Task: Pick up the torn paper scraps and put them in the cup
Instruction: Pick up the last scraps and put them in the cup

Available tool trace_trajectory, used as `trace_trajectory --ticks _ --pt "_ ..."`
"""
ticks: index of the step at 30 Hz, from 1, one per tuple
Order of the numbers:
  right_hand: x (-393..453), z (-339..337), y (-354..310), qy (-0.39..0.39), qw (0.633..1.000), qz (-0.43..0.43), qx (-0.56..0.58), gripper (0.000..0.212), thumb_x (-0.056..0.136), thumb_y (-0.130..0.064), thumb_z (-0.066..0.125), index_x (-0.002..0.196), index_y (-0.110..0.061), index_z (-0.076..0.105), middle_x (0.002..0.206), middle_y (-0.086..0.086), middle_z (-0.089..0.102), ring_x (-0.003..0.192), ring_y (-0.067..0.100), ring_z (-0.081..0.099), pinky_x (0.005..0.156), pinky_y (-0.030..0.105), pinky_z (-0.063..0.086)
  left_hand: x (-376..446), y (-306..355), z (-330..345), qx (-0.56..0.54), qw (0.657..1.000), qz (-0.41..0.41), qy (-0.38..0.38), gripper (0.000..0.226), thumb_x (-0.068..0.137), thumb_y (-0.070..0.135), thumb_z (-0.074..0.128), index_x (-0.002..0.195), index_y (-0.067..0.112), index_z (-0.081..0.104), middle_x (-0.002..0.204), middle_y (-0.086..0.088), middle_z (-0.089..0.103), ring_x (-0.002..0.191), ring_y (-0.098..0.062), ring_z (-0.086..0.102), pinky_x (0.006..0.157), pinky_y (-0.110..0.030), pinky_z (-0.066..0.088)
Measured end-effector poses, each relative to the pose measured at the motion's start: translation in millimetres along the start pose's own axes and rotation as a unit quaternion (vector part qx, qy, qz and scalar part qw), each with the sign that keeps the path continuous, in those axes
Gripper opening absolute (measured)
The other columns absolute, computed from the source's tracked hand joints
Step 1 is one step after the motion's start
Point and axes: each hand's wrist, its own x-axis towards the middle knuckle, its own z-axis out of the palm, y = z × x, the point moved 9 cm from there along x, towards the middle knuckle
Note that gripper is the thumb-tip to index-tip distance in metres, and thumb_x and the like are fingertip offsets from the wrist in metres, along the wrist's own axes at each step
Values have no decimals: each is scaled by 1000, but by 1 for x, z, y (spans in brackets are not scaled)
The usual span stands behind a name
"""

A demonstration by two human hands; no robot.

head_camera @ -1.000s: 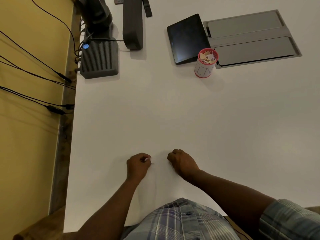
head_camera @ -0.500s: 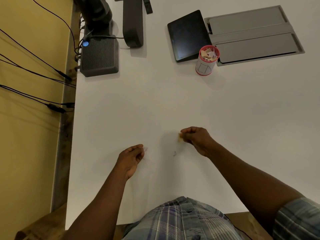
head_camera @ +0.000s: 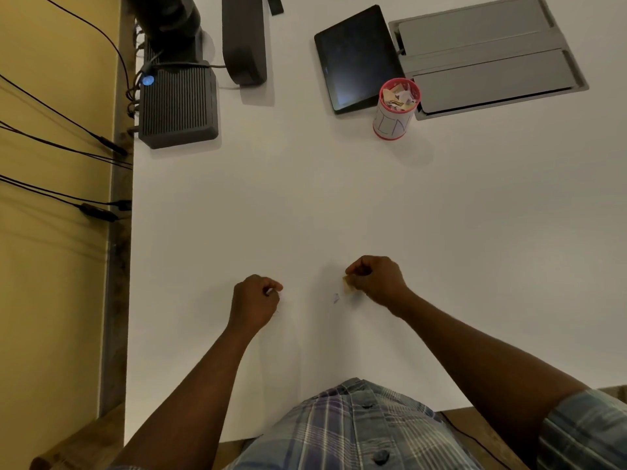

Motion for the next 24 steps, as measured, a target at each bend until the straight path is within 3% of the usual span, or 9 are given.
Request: trace_trajectory --ticks 2,5,8,14,19,24 --pt "-6 17 -4 -7 997 -38 -67 6 78 -20 74 81 -24 71 76 -8 68 68 2 61 56 9 42 -11 -10 -5 15 999 21 32 20 80 -4 59 81 11 72 84 4 65 69 2 57 60 2 38" --pt "-13 33 -4 5 994 -58 -96 5 81 -20 71 85 -22 70 76 -8 63 63 0 55 53 7 39 -24 -17 -4 5 997 50 54 18 78 -7 62 84 8 70 86 2 65 79 -10 62 69 0 39" --pt "-19 42 -7 16 988 -89 -124 5 85 -17 66 88 -18 69 80 -2 67 66 11 60 56 18 43 -29 -18 7 -6 998 51 41 15 76 1 71 90 7 69 89 4 59 76 -12 63 67 2 40" --pt "-32 60 -15 -14 945 -195 -264 18 94 -16 50 105 -12 65 100 5 62 91 22 57 74 33 48 -41 -14 23 92 989 104 49 18 85 7 65 101 3 69 100 -6 61 91 -19 59 80 -25 49" --pt "-48 77 -11 -54 873 -258 -410 25 96 -10 41 118 -10 53 112 6 51 97 23 50 70 37 51 -40 -9 22 100 988 100 55 15 87 4 61 99 1 70 96 -8 63 87 -22 60 78 -30 51" --pt "-56 81 -11 -72 863 -265 -424 37 96 -7 38 132 -9 46 124 9 47 107 25 47 76 40 52 -40 0 22 135 982 119 57 9 85 1 60 87 1 69 89 -10 63 81 -23 59 69 -29 48"
